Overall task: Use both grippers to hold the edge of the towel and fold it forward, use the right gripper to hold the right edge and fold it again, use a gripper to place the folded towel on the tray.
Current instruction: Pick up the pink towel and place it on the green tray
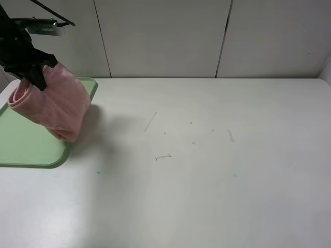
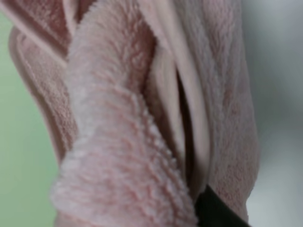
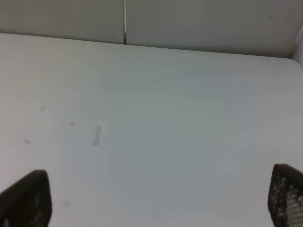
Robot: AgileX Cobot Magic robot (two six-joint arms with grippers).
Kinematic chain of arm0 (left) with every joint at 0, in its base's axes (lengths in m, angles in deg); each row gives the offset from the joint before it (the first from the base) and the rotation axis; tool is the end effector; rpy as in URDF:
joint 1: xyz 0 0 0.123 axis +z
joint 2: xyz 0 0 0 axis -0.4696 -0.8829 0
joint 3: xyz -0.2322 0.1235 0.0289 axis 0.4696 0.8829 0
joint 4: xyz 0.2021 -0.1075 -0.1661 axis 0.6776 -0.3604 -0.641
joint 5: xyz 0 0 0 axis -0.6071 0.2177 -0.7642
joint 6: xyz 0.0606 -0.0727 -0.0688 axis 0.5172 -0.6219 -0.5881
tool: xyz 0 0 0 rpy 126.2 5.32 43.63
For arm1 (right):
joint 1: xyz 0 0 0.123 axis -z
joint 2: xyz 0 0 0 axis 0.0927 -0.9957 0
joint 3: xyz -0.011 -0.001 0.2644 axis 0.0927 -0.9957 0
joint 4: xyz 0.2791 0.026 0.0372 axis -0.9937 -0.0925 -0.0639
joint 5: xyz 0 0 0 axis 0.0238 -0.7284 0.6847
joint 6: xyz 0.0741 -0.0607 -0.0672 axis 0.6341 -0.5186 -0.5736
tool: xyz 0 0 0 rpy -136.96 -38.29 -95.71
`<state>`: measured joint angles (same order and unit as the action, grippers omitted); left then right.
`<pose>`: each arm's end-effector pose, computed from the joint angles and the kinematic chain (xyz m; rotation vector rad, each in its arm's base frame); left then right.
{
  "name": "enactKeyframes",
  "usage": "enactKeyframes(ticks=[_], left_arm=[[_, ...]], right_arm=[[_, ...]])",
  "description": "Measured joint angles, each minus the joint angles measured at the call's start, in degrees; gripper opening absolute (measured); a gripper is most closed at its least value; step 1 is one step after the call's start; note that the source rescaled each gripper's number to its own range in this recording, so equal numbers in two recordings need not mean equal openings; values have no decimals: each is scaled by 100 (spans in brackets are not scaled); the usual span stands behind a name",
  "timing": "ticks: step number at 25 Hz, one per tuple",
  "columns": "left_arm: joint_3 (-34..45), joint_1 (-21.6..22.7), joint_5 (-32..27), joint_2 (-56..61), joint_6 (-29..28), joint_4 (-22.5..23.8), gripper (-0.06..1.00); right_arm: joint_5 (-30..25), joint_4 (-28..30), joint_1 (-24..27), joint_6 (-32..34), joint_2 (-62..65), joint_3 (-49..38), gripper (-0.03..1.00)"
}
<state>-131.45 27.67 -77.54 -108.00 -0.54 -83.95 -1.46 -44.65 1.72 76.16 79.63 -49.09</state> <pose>0.4130 -0.0011 0.1893 0.3189 2.8825 0.0528 0.0668 0.0066 0.2861 -0.1722 1.9855 -0.0028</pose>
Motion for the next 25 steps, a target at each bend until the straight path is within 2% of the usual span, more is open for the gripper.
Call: enactKeyframes(ticks=[5, 14, 20, 25], left_arm=[[176, 48, 79, 11, 0, 257, 8], [1114, 105, 956, 16, 113, 245, 8], [1267, 330, 694, 16, 676, 431, 8], [1267, 661, 449, 16, 595, 740, 8]], right_arm=[[0, 0, 0, 0, 0, 0, 100], [0, 0, 0, 0, 0, 0, 100], [0, 0, 0, 0, 0, 0, 100], [0, 0, 0, 0, 0, 0, 100]])
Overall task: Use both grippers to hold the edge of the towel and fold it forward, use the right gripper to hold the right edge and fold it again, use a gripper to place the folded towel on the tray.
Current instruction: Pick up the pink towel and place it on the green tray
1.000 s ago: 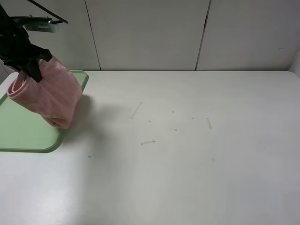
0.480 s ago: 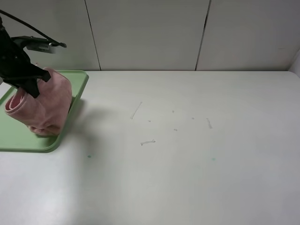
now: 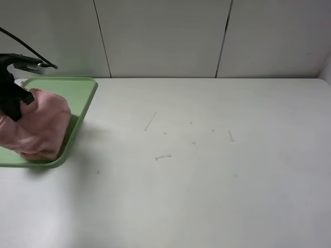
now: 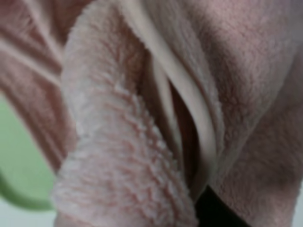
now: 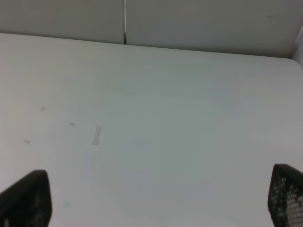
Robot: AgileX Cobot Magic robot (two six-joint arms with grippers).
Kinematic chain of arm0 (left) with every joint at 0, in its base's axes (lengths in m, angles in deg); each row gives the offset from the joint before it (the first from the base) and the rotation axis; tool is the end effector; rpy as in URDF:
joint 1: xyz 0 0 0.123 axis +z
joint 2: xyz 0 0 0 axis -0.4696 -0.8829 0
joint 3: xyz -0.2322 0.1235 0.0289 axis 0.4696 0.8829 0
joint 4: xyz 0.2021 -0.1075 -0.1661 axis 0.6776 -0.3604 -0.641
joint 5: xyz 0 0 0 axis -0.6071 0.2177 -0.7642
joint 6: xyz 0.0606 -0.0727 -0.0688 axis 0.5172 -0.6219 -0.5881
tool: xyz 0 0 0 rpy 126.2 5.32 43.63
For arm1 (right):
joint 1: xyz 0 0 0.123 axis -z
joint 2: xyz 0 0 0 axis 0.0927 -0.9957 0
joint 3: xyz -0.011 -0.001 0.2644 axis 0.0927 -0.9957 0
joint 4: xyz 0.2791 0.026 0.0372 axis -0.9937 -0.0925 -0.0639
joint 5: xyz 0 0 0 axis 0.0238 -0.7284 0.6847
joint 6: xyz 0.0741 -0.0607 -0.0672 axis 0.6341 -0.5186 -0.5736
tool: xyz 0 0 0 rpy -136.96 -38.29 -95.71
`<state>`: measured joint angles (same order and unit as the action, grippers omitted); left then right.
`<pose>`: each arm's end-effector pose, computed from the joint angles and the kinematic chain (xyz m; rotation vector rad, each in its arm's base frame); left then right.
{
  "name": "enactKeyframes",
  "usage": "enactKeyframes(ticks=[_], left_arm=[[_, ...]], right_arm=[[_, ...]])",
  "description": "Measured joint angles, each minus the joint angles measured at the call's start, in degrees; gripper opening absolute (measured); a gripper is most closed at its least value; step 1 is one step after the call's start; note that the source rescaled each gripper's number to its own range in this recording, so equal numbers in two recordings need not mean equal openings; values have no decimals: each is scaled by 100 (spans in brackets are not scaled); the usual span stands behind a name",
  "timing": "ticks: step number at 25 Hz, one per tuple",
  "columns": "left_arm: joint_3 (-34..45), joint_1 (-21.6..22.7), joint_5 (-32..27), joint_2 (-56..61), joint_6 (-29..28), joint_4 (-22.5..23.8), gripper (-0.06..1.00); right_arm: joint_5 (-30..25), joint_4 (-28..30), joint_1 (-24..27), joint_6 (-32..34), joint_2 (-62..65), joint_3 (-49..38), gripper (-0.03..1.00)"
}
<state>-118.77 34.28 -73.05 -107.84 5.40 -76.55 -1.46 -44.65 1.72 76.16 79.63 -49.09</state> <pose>0.3730 0.0547 0.1293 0.4248 3.0290 0.2134 0.0668 0.0066 0.2861 -0.1722 1.9855 -0.0028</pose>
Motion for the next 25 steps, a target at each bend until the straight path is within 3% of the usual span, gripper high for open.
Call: enactKeyframes(ticks=[11, 17, 25], left_arm=[[0, 475, -78, 0, -363, 822, 8], [4, 481, 30, 0, -483, 842, 8], [6, 481, 353, 0, -656, 567, 18]], right_arm=[[0, 0, 0, 0, 0, 0, 100], [0, 0, 0, 0, 0, 0, 100], [0, 0, 0, 0, 0, 0, 100]])
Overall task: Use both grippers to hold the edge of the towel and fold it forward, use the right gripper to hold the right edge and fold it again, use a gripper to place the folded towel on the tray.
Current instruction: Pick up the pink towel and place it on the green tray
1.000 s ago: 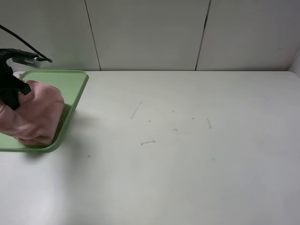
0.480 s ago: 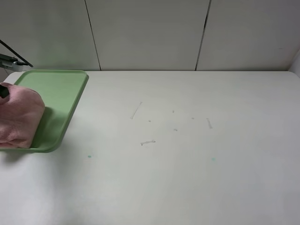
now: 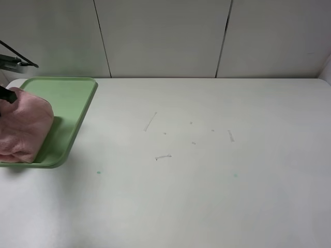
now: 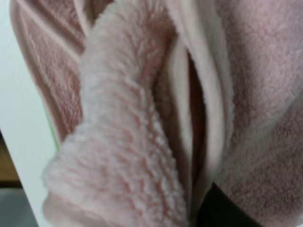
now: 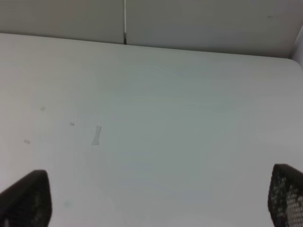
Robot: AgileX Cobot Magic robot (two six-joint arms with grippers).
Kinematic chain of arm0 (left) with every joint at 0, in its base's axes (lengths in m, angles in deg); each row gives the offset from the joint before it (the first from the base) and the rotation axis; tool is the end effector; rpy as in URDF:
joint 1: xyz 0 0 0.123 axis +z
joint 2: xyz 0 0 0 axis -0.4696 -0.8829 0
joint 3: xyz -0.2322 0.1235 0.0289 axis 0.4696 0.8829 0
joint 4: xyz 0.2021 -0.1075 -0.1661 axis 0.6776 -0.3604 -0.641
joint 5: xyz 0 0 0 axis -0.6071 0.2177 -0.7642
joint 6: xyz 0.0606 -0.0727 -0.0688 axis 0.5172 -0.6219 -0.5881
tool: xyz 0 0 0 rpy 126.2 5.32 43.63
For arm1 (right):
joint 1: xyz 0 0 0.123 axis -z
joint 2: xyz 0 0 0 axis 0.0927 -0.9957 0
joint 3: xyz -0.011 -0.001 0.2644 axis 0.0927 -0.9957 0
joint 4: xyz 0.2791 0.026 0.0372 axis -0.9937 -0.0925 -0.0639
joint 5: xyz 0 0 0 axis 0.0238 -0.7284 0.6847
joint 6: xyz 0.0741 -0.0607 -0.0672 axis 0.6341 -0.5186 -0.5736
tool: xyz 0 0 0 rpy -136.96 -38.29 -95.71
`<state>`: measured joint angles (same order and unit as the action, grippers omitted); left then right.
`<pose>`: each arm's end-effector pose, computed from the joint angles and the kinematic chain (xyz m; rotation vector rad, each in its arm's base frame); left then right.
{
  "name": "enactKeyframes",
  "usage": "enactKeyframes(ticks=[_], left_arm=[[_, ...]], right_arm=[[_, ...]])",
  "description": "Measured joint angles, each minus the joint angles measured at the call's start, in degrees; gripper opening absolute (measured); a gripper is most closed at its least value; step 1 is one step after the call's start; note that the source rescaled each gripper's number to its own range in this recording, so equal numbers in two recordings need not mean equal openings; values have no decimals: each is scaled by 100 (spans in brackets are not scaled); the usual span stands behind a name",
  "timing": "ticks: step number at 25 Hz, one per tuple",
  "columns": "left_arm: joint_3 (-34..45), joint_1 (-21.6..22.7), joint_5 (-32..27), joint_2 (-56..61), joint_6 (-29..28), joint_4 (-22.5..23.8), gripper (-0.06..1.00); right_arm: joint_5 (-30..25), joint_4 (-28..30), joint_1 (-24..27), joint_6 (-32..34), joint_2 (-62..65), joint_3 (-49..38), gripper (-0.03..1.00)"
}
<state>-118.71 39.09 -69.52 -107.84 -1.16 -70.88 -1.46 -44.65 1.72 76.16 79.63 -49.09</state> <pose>0.3731 0.0954 0.1314 0.2093 2.9940 0.3444 0.0668 0.0066 0.2861 -0.1722 1.9855 -0.0028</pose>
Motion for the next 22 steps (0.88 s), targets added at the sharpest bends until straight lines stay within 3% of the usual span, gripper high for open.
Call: enactKeyframes(ticks=[4, 9, 11, 15, 22], left_arm=[[0, 0, 12, 0, 6, 8, 32], [0, 23, 45, 0, 21, 90, 81], [0, 35, 39, 0, 21, 118, 92], [0, 35, 0, 0, 21, 118, 98], [0, 35, 0, 0, 21, 118, 100]], right_arm=[[0, 0, 0, 0, 0, 0, 100], [0, 0, 0, 0, 0, 0, 100], [0, 0, 0, 0, 0, 0, 100], [0, 0, 0, 0, 0, 0, 100], [0, 0, 0, 0, 0, 0, 100]])
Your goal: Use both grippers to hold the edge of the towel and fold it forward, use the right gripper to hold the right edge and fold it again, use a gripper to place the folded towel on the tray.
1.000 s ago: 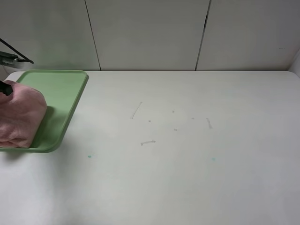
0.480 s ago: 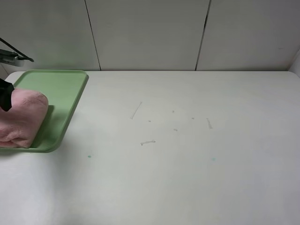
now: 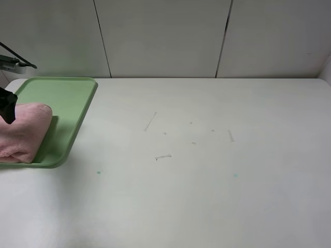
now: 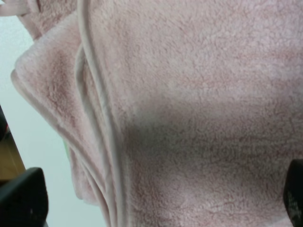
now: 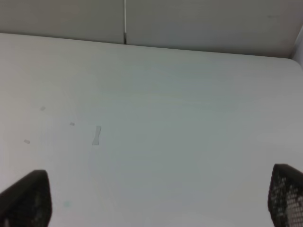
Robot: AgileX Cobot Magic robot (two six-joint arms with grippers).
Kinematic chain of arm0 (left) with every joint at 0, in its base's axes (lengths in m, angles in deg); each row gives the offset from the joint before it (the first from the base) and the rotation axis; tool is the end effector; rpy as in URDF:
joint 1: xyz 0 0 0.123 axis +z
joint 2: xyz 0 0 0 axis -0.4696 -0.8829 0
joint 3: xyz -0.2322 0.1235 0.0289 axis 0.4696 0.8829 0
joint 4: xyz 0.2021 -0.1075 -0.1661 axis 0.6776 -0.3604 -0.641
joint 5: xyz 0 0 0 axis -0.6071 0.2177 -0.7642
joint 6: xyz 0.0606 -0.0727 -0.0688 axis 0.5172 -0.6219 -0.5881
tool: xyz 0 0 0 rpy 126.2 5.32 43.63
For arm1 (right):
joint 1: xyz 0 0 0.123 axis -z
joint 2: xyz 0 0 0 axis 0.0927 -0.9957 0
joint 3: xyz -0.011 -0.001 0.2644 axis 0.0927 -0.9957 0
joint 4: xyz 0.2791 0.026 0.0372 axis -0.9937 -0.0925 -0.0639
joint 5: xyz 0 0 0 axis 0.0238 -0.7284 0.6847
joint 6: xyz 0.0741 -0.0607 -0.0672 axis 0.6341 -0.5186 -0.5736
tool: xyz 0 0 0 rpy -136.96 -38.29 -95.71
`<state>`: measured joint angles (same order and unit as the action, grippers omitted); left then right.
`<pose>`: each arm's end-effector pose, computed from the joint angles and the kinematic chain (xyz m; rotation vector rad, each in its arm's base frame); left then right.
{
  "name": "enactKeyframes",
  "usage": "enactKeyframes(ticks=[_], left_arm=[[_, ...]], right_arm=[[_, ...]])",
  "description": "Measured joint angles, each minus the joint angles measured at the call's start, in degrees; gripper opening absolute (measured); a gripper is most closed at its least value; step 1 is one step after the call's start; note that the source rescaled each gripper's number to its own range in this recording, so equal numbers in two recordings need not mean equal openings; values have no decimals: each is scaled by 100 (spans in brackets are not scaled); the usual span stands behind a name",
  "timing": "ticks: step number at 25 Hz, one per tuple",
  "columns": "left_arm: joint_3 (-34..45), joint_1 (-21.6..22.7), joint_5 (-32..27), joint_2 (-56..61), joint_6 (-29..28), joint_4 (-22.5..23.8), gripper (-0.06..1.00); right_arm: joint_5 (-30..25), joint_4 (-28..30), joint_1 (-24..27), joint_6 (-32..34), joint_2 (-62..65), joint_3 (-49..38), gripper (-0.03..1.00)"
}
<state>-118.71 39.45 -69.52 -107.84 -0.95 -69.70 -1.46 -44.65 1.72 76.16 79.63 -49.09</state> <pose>0.3724 0.0996 0.1318 0.2229 2.9946 0.3710 0.0668 0.0066 0.2861 -0.1722 1.9855 -0.0028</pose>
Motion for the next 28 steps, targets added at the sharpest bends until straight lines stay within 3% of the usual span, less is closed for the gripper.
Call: enactKeyframes(ticks=[12, 28], left_arm=[[0, 0, -43, 80, -11, 0, 100], [5, -65, -539, 1580, -16, -282, 100]], right_arm=[[0, 0, 0, 0, 0, 0, 100], [0, 0, 0, 0, 0, 0, 100]])
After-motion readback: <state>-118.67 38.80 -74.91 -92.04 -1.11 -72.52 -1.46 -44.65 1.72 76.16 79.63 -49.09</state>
